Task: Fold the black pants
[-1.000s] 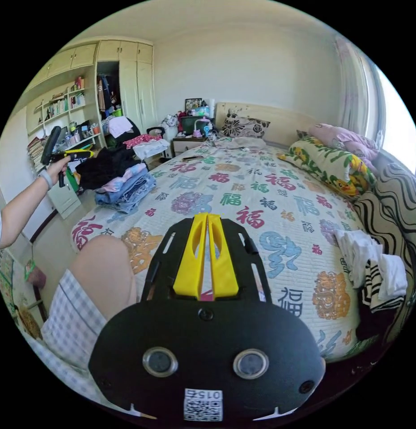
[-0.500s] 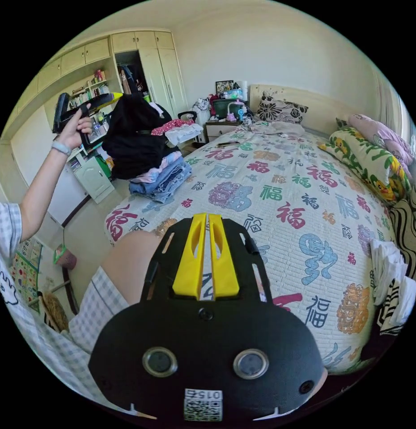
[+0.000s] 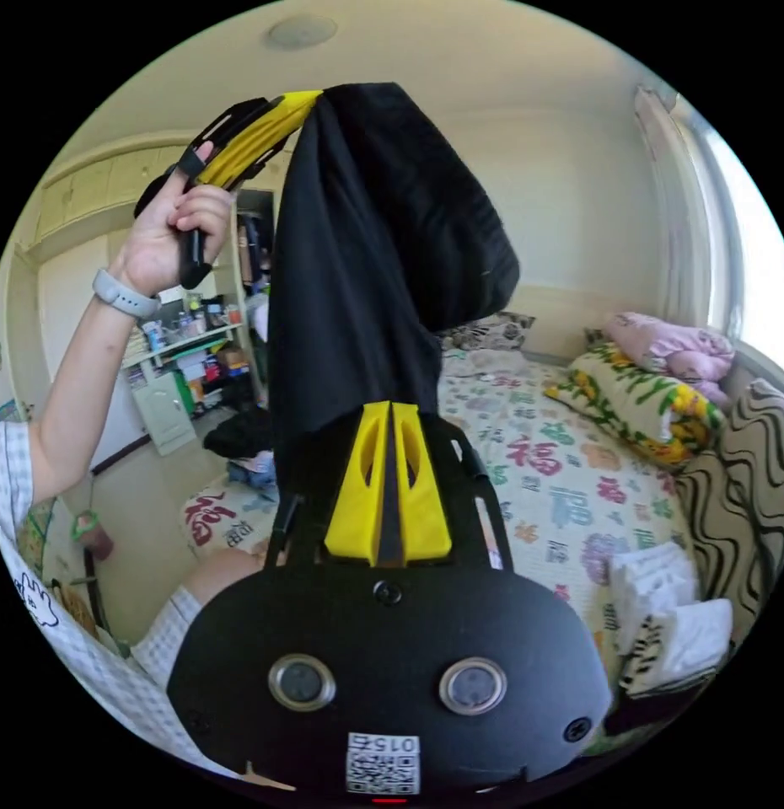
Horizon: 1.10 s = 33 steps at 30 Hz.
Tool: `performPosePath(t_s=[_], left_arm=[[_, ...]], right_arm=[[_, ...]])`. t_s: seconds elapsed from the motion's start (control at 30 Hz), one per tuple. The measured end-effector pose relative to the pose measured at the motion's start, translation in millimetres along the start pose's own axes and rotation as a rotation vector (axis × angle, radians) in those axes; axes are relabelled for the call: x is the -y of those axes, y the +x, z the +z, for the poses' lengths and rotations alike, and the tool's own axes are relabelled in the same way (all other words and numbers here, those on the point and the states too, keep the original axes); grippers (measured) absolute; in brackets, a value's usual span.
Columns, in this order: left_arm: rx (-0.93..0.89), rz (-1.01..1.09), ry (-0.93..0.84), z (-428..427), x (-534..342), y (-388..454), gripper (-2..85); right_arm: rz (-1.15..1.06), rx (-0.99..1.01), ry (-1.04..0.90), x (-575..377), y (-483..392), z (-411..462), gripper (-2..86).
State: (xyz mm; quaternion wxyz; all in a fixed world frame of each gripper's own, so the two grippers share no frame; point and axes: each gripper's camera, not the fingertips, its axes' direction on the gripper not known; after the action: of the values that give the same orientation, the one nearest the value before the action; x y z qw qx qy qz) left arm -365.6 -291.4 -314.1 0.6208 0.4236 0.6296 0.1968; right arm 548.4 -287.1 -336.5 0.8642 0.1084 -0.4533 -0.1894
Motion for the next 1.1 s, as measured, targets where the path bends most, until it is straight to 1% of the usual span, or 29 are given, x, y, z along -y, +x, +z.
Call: performPosePath(t_s=[0.03, 0.1, 0.2, 0.27, 0.33, 0.37, 0.43, 0.47, 0.53, 0.57, 0.63, 0.77, 0.83, 0.87, 0.93, 1.0, 1.07, 1.1], left_arm=[[-0.026, -0.024, 0.031, 3, 6, -1, -0.7], [-0.084, -0.047, 0.072, -1, 12, -4, -0.7], [-0.082, -0.011, 0.12, -38, 8, -3, -0.7], [-0.005, 0.008, 0.134, -74, -3, -6, -0.6], [0.153, -0.021, 0.106, -126, -22, -20, -0.6], [0.194, -0.037, 0.093, -139, -27, -25, -0.6], [0.337, -0.106, 0.027, -187, -50, -43, -0.6], [0.378, -0.123, 0.01, -198, -55, -48, -0.6], [0.536, -0.19, -0.056, -237, -76, -63, -0.6], [0.578, -0.213, -0.072, -245, -81, -68, -0.6], [0.722, -0.284, -0.121, -276, -100, -81, -0.6], [0.763, -0.399, -0.099, -316, -128, -101, -0.6], [0.749, -0.452, -0.053, -339, -142, -113, -0.6], [0.739, -0.463, -0.041, -343, -145, -116, -0.6], [0.711, -0.489, -0.006, -360, -153, -126, -0.7], [0.704, -0.504, 0.015, -372, -156, -133, -0.6], [0.703, -0.515, 0.027, -382, -158, -139, -0.6], [0.704, -0.516, 0.028, -387, -159, -142, -0.6]], right_arm=[[-0.004, -0.069, 0.031, 4, 17, -19, -0.4], [-0.016, -0.1, 0.072, 8, 36, -48, -0.7], [-0.049, -0.022, 0.037, -1, 58, -67, -0.6], [-0.065, -0.014, -0.017, -21, 67, -58, -0.2], [-0.003, 0.013, -0.142, -61, 81, -21, 2.3], [0.021, 0.049, -0.189, -73, 84, -7, 3.3], [0.165, 0.19, -0.353, -122, 95, 50, 5.7], [0.202, 0.21, -0.382, -134, 97, 63, 5.9], [0.333, 0.246, -0.469, -169, 100, 107, 7.2], [0.339, 0.252, -0.49, -173, 99, 116, 7.6], [0.319, 0.253, -0.549, -176, 93, 146, 9.2], [0.145, 0.223, -0.579, -146, 90, 182, 11.5], [-0.006, 0.216, -0.569, -115, 95, 210, 12.2], [-0.042, 0.223, -0.572, -107, 96, 218, 12.3], [-0.167, 0.233, -0.617, -76, 103, 258, 13.1], [-0.196, 0.262, -0.68, -61, 114, 293, 13.4], [-0.131, 0.334, -0.791, -57, 129, 332, 13.5], [-0.044, 0.412, -0.879, -62, 140, 360, 13.4]])
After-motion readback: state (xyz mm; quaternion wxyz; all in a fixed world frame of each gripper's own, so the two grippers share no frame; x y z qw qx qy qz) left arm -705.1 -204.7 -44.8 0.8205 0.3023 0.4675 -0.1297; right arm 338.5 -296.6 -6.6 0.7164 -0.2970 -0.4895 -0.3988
